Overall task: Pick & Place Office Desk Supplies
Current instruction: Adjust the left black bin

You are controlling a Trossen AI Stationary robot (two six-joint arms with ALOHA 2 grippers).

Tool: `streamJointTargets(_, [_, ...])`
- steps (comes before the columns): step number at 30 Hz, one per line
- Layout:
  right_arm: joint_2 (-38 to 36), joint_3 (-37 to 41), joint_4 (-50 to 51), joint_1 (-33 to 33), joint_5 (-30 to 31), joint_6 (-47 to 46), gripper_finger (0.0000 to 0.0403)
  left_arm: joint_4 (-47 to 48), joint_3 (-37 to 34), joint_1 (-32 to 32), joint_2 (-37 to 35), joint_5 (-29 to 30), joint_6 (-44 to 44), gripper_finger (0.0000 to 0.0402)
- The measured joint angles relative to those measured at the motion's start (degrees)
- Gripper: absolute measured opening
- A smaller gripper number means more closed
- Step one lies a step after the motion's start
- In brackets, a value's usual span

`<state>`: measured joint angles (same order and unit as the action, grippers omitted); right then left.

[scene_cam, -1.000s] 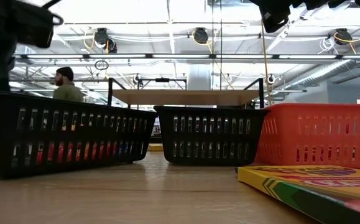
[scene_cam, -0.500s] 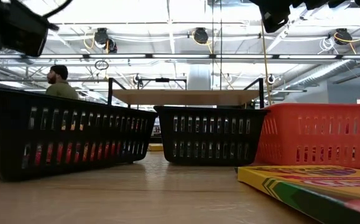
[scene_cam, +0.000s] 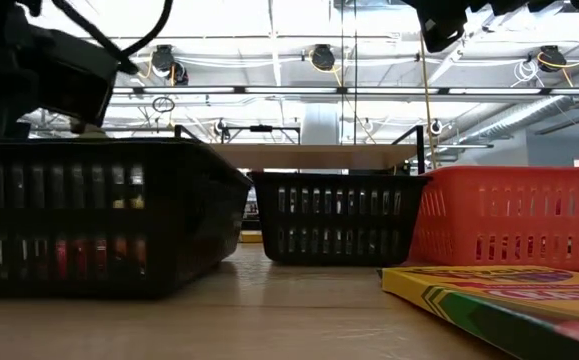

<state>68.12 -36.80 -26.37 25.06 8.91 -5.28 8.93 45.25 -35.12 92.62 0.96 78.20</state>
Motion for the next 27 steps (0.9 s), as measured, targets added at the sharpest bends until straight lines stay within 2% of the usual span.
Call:
streamJointTargets(4, [0.0,0.0,0.0,0.0,0.0,0.0,0.0196,5.4,0.0,0.3,-0.3,-0.2,1.3,0.0])
streamJointTargets(9, [0.0,0.0,0.0,0.0,0.0,0.0,0.0196,9.5,0.0,-0.3,-0.4,-5.3,2.5,0.0])
streamJointTargets(14, [0.0,0.0,0.0,0.0,0.0,0.0,0.0196,7.1,0.0,-2.7,-0.4,-9.2,3.4,0.0])
streamJointTargets(18, [0.0,0.0,0.0,0.0,0.0,0.0,0.0196,-0.5,0.0,-5.8,-0.4,-9.9,3.6,0.0])
streamJointTargets(23, [0.0,0.0,0.0,0.0,0.2,0.0,0.0196,-13.3,0.1,-9.6,-0.4,-5.8,3.6,0.0])
streamJointTargets(27, [0.0,0.0,-0.2,0.0,0.2,0.0,0.0196,-12.0,2.9,-11.1,0.0,-0.9,5.1,0.0])
